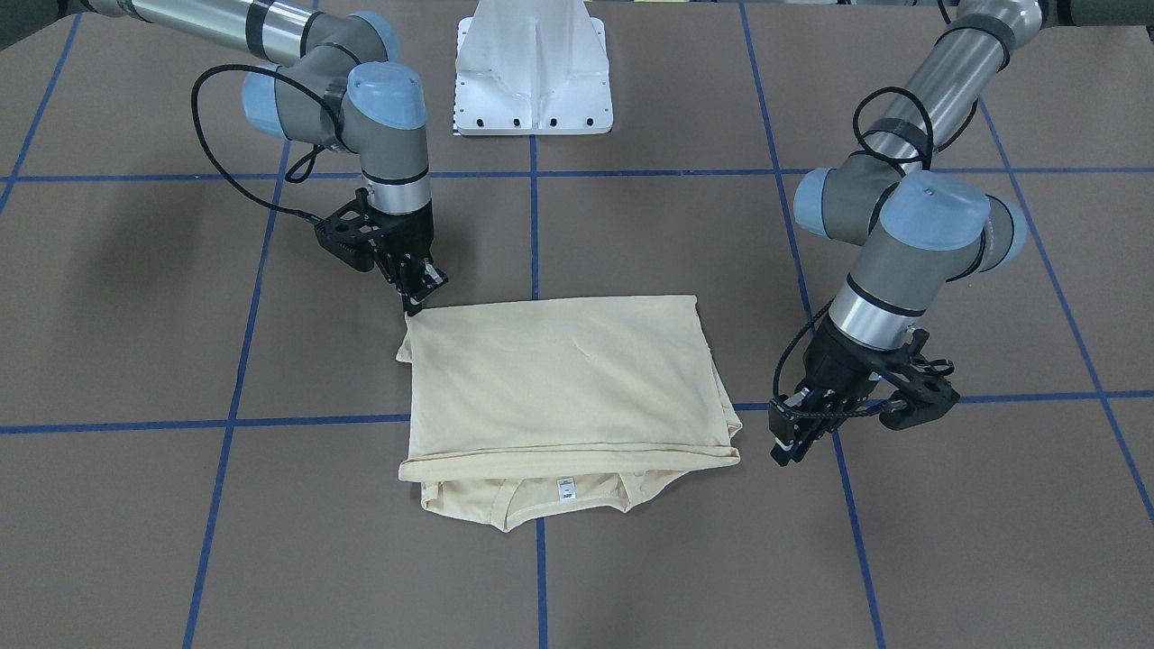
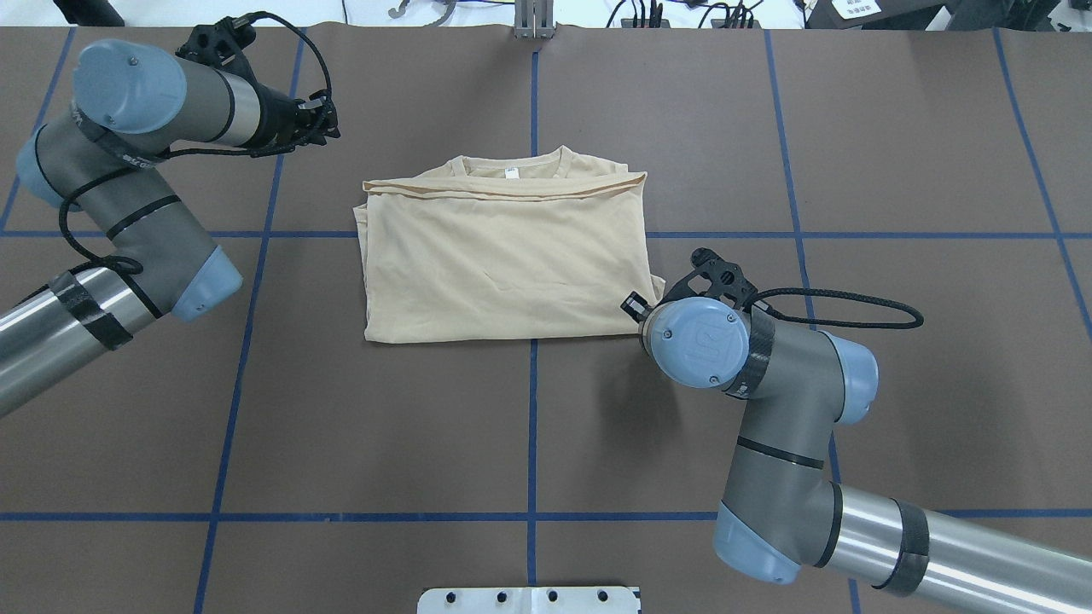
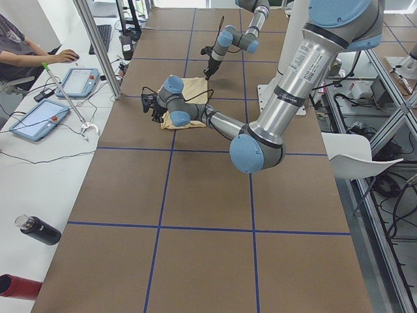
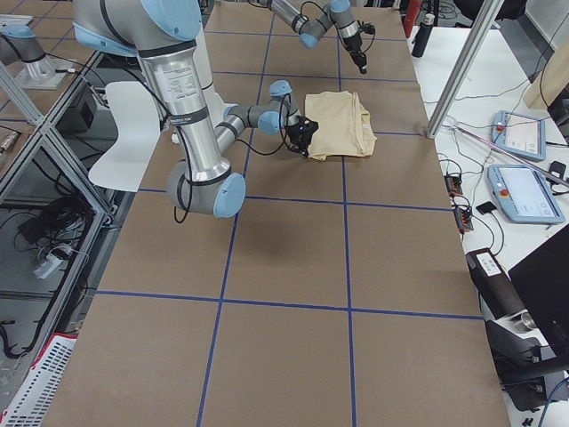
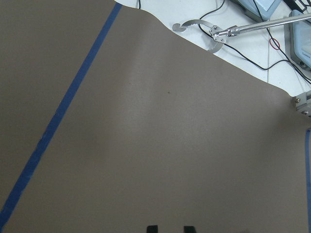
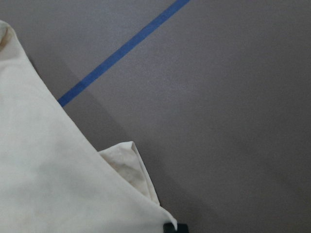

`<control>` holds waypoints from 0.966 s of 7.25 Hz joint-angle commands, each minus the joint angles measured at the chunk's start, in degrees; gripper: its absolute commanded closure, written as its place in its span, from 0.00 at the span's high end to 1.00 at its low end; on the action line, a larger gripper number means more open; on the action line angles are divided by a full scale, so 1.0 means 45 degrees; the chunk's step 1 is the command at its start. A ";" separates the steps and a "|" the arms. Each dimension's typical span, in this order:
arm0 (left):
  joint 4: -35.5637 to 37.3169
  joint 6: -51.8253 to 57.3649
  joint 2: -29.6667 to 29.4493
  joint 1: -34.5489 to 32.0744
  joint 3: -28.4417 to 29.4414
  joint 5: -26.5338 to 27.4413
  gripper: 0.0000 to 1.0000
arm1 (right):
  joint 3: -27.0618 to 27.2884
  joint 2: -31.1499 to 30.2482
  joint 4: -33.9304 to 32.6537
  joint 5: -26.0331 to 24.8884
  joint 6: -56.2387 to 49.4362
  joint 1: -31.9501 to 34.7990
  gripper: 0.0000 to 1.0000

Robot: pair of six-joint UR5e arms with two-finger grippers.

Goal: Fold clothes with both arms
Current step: 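Grasp the shirt corner nearest the robot with the right gripper, then drag the folded shirt toward the robot with the right gripper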

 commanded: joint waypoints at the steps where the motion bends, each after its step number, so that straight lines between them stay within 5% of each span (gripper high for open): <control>1: 0.0000 -0.0044 -0.0054 0.0003 -0.0019 0.0000 0.30 | 0.0597 -0.0136 -0.0119 0.0012 0.0006 -0.0039 0.00; 3: 0.0000 -0.0024 -0.0054 -0.0016 -0.0078 -0.0039 0.30 | 0.2544 -0.1263 -0.0198 0.0129 0.0045 -0.0797 0.00; 5: 0.0000 -0.0024 0.0042 -0.0016 -0.0446 -0.0465 0.30 | 0.5121 -0.2301 -0.1849 0.0188 0.0084 -0.2724 0.00; 7: 0.0000 -0.0450 0.0102 -0.0016 -0.0898 -0.1171 0.30 | 0.6010 -0.3160 -0.2074 0.1471 0.0104 -0.4213 0.00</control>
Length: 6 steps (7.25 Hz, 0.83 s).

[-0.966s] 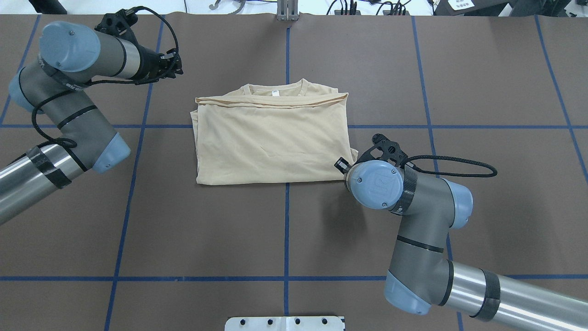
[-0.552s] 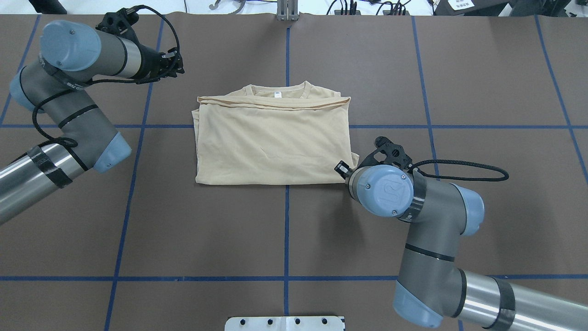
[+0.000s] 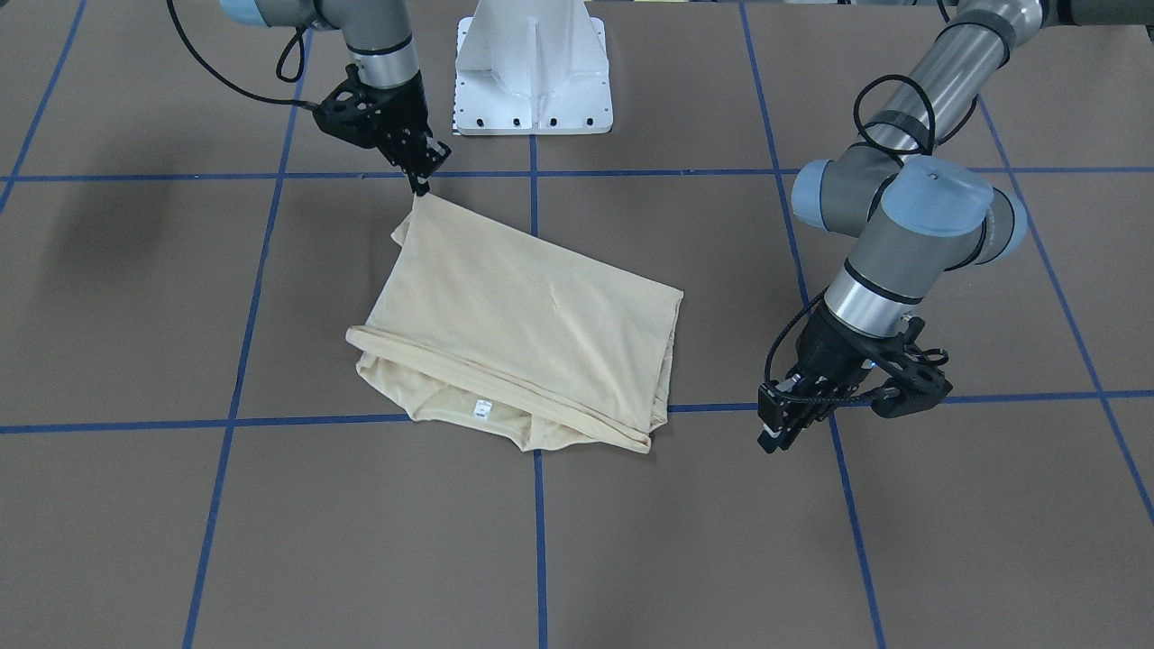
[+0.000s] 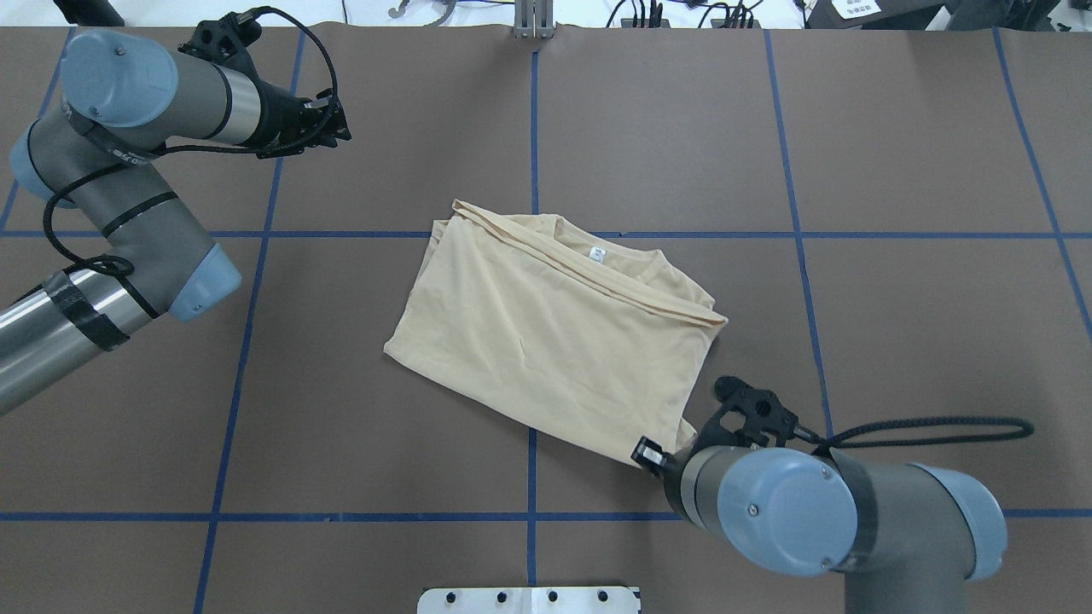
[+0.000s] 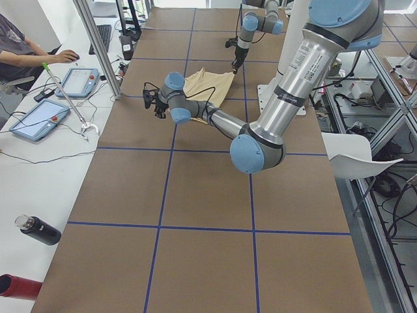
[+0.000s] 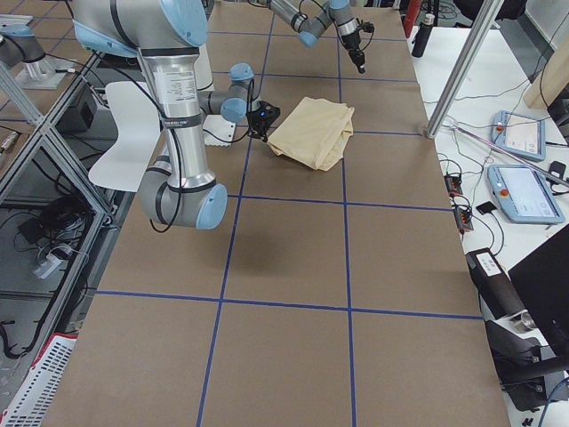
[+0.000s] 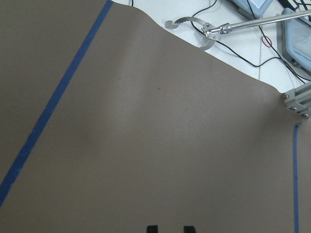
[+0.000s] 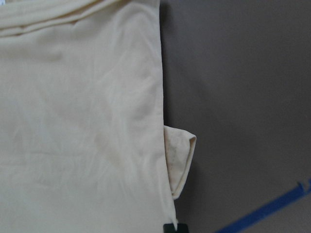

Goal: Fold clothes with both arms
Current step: 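Drag the folded shirt toward the robot with the right gripper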

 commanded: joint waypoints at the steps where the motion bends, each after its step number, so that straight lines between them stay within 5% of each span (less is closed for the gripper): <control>1: -0.0021 -0.0348 0.0020 0.0007 -0.0391 -0.0408 0.30 | 0.0856 -0.1059 -0.0098 0.0706 0.0011 -0.1890 0.00; 2: -0.0002 -0.0639 0.0040 0.0046 -0.0877 -0.1259 0.31 | 0.0994 -0.1123 -0.0097 0.0667 0.0050 -0.2770 0.02; 4: -0.0002 -0.1925 0.0272 0.0298 -0.1852 -0.2107 0.43 | 0.1053 -0.1201 -0.0078 -0.0051 0.0283 -0.3714 1.00; 6: 0.0096 -0.2571 0.1712 0.1158 -0.3821 -0.2010 0.50 | 0.1773 -0.1221 -0.0097 0.0138 0.0246 -0.2436 1.00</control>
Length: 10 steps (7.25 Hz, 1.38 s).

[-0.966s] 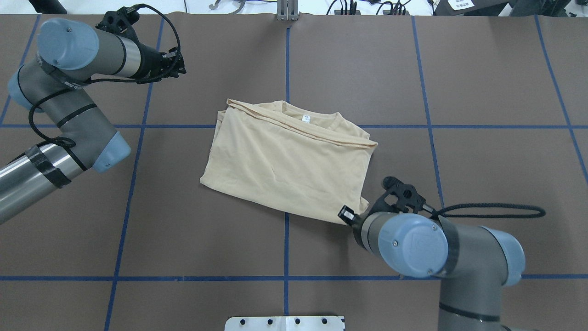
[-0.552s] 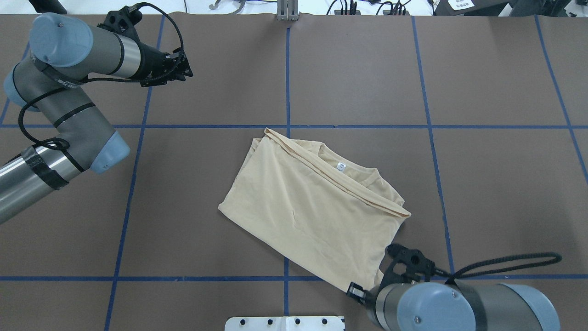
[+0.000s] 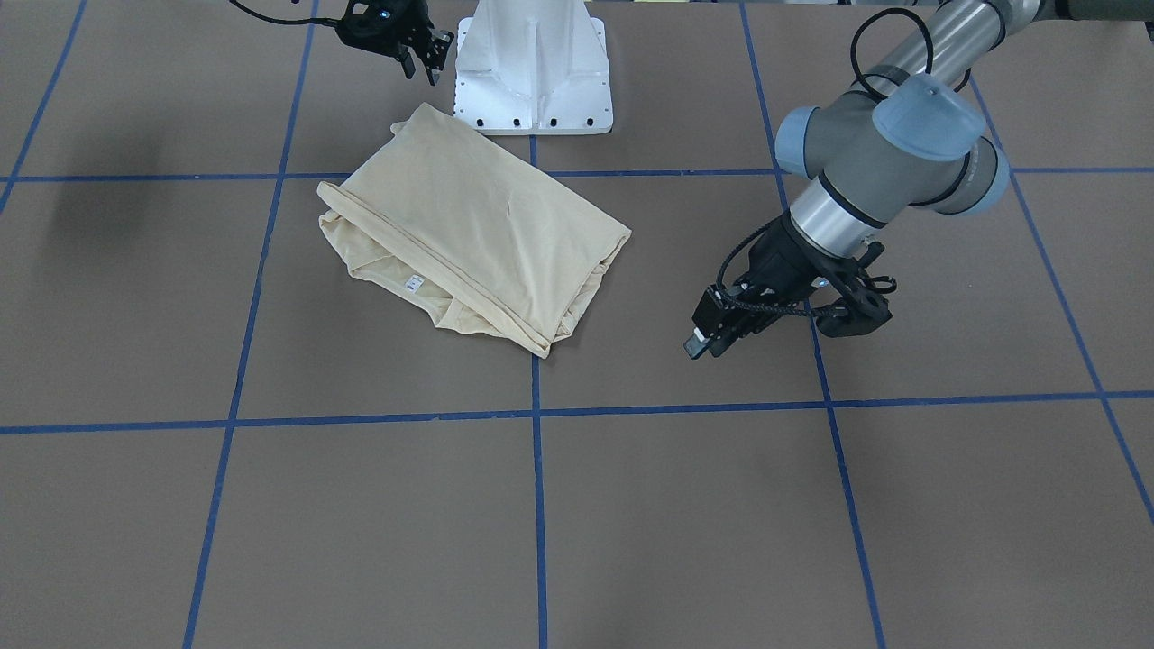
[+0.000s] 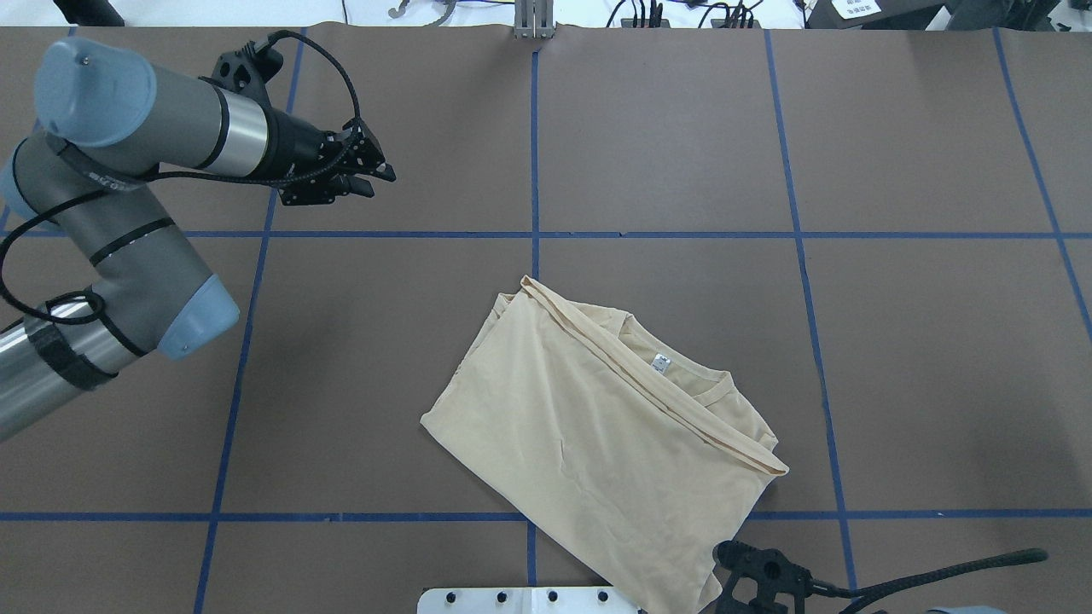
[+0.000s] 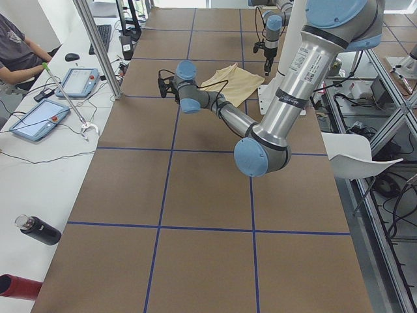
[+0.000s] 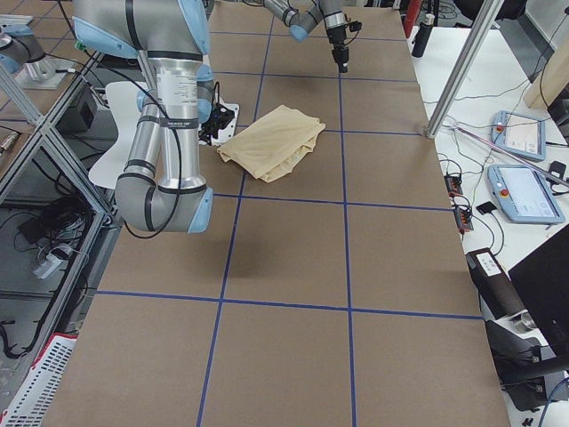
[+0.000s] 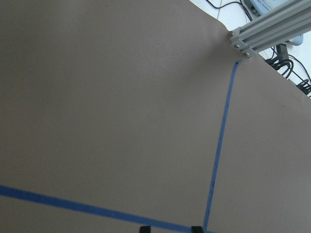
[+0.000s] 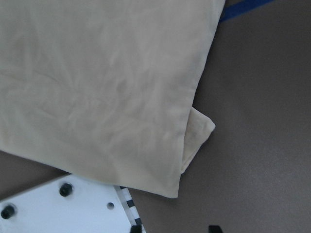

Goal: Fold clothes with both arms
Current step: 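Drag the folded shirt toward the robot with the right gripper, then move the left gripper to the shirt's near edge while the right gripper releases and rises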

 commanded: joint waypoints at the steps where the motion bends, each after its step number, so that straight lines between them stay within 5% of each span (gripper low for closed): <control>1: 0.0057 -0.1476 0.1128 0.1310 -0.1438 0.0353 0.50 | 0.0382 0.0227 0.0004 0.0217 -0.0032 0.1693 1.00; 3: 0.0135 -0.1740 0.1714 0.2954 -0.1499 0.2186 0.50 | -0.1579 0.2151 0.0005 0.0605 -0.0382 0.5063 1.00; 4: 0.0406 -0.2668 0.1756 0.3521 -0.1577 0.2270 0.50 | -0.2403 0.2821 0.0024 0.1653 -0.0829 0.6532 1.00; 6: 0.3031 -0.2912 0.1465 0.4946 -0.2024 0.3417 0.48 | -0.3287 0.3218 0.0005 0.2538 -0.2288 0.8608 1.00; 7: 0.4205 -0.2912 0.1463 0.5243 -0.2549 0.3500 0.48 | -0.4045 0.3276 0.0024 0.2697 -0.3091 0.9023 1.00; 10: 0.4413 -0.2912 0.1425 0.5441 -0.2769 0.3502 0.48 | -0.4599 0.3531 0.0747 0.2699 -0.3080 0.9203 1.00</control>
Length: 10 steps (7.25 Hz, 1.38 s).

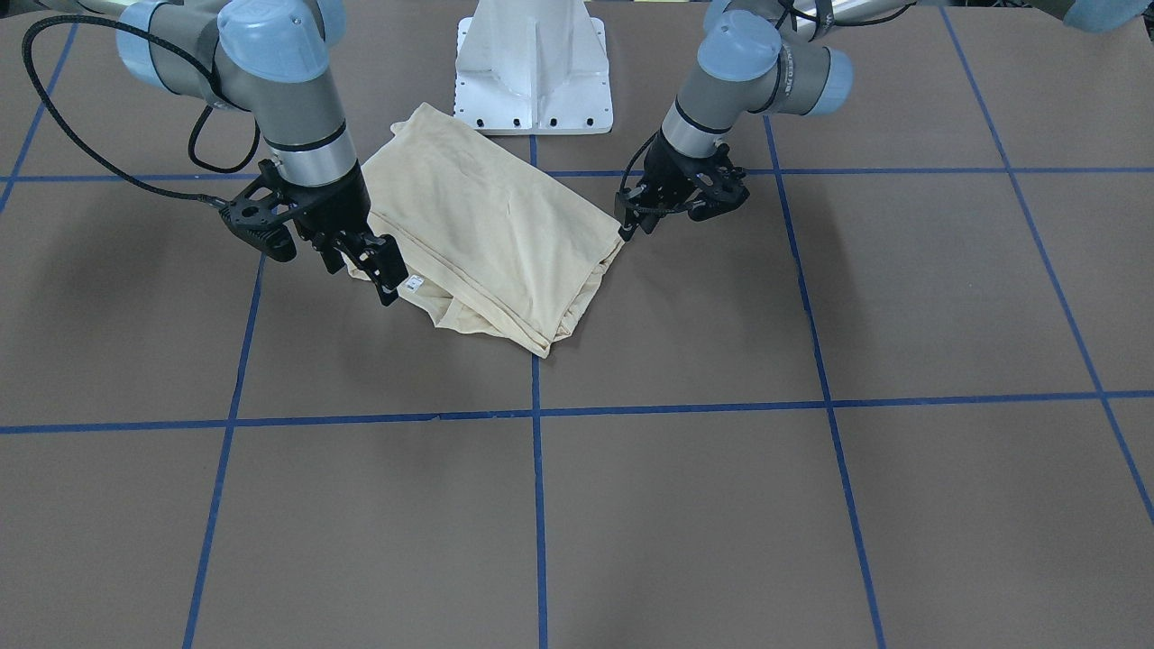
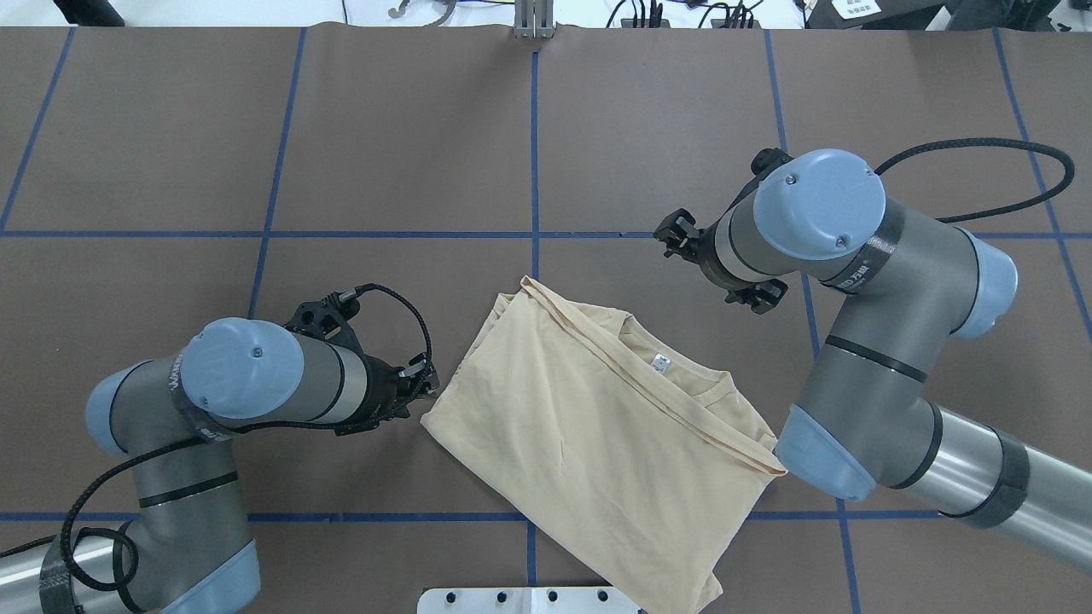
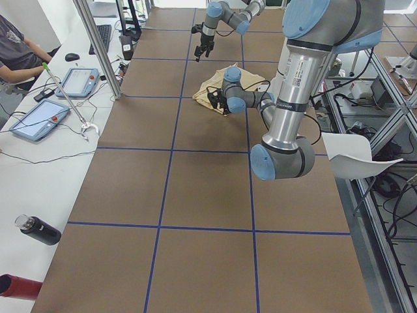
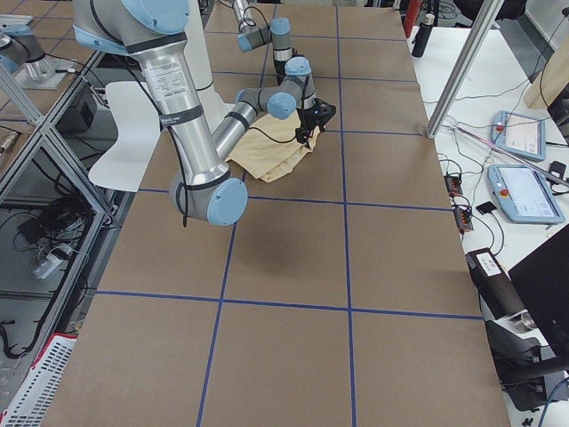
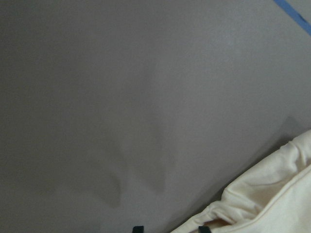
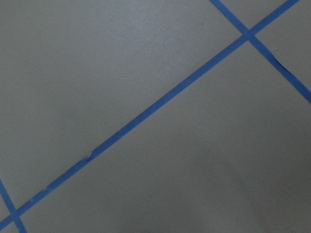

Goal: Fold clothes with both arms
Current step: 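Move the left gripper to the shirt's near edge while the right gripper releases and rises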

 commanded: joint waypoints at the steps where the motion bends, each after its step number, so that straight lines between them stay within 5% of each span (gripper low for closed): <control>1: 0.0099 0.0010 -0.0067 0.0093 -0.0041 0.0002 0.48 | -0.0101 0.0039 0.0145 0.0016 -0.0044 0.0096 1.00; 10: 0.0021 0.0146 -0.0263 0.0602 0.0603 -0.0018 0.46 | -0.0588 -0.0098 0.0242 0.0016 -0.0102 0.0076 1.00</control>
